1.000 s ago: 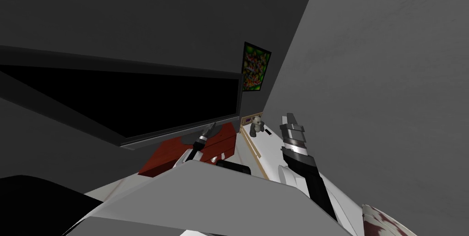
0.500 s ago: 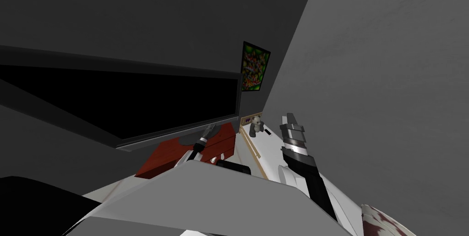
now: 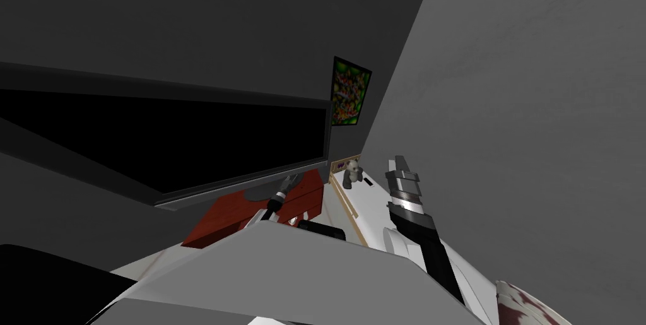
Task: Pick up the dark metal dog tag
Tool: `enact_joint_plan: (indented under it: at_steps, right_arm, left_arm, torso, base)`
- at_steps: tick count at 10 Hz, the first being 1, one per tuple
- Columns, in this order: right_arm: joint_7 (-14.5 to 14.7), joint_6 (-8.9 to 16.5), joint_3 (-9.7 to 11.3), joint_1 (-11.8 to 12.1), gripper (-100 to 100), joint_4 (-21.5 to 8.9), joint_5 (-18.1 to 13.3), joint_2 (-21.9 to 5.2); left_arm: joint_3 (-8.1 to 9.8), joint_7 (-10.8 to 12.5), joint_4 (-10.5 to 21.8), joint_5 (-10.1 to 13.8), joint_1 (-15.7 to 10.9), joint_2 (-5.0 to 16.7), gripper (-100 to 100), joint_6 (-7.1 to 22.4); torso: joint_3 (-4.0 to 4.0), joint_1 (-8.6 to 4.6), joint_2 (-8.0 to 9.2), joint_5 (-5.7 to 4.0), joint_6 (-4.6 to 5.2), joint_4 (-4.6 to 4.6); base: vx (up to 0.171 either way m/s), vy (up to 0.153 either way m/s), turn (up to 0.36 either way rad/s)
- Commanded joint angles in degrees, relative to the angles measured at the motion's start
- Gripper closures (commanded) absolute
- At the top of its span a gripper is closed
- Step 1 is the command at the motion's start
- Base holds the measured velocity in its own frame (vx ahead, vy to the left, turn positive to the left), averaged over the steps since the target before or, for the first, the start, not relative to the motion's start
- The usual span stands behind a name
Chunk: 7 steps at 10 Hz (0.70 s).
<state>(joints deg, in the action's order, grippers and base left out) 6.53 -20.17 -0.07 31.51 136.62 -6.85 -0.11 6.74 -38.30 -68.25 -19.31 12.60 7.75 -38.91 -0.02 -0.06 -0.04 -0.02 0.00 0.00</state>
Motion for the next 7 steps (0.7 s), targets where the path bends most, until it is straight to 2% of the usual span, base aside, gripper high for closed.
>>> enact_joint_plan:
  at_steps: [1, 2, 5, 7]
  right_arm:
    - [0.00, 0.00, 0.00, 0.00, 0, 0.00, 0.00, 0.00]
    - [0.00, 0.00, 0.00, 0.00, 0, 0.00, 0.00, 0.00]
    - [0.00, 0.00, 0.00, 0.00, 0, 0.00, 0.00, 0.00]
    - [0.00, 0.00, 0.00, 0.00, 0, 0.00, 0.00, 0.00]
  left_arm:
    - [0.26, -0.83, 2.30, -0.44, -0.51, -0.15, -100, -0.37]
    - [0.67, -2.02, 4.47, -1.33, -1.20, -0.41, -100, -0.69]
    - [1.06, -3.17, 7.32, -2.18, -1.88, -0.67, -100, -1.00]
    - [1.81, -5.33, 11.09, -3.78, -3.13, -1.16, -100, -1.60]
  torso:
    - [0.00, 0.00, 0.00, 0.00, 0.00, 0.00]
    - [0.00, 0.01, 0.00, 0.00, -0.01, 0.00]
    - [0.00, 0.01, 0.01, 0.00, 0.00, 0.00]
    - [0.00, 0.01, 0.01, 0.00, -0.01, 0.00]
  base:
    - [0.011, -0.014, -0.010]
    - [0.013, -0.016, -0.014]
    - [0.009, -0.012, -0.007]
    - [0.014, -0.015, -0.014]
